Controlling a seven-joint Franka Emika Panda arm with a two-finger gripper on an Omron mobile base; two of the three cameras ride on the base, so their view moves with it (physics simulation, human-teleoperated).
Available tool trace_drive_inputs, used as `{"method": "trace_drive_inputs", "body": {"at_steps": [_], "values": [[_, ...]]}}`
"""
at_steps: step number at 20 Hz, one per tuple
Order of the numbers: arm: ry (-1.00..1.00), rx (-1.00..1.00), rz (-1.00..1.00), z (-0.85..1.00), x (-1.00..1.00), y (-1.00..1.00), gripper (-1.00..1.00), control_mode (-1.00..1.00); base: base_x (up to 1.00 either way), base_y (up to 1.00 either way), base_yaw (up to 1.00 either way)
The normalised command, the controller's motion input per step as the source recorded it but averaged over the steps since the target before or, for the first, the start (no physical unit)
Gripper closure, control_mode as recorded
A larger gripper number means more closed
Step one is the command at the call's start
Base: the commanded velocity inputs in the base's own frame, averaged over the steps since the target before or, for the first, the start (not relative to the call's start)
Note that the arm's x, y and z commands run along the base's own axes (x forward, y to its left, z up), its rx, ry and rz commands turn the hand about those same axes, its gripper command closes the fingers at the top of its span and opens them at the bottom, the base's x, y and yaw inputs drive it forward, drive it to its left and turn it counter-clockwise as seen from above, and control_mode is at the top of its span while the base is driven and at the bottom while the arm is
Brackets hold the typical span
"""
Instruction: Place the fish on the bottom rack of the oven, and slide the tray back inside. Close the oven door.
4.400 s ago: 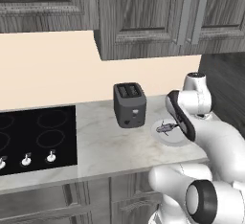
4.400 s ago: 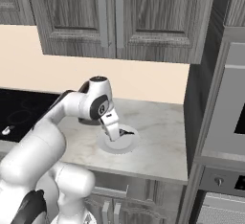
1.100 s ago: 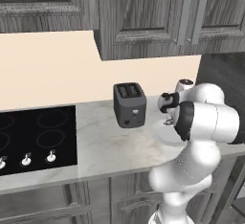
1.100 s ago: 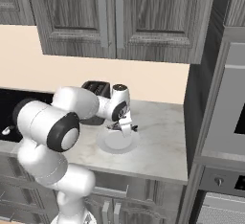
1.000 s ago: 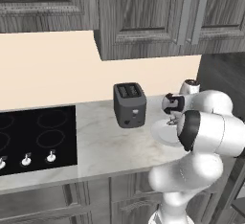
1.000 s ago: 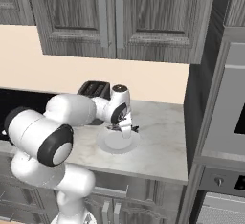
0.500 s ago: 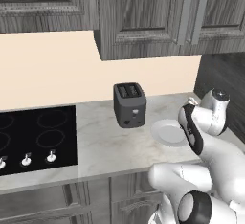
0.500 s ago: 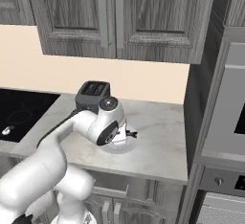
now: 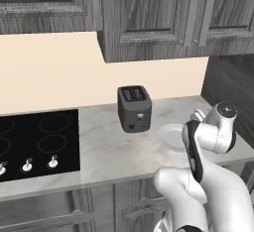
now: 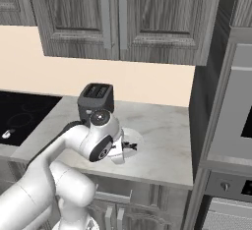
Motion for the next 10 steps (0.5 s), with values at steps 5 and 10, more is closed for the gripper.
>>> {"method": "trace_drive_inputs", "body": {"at_steps": [5,10], "values": [[0.02,0.0,-0.18,0.0,-0.54,-0.2,1.0,-1.0,0.0,0.0,0.0],[0.0,0.0,-0.2,0.0,-0.24,-0.12,1.0,-1.0,0.0,0.0,0.0]]}}
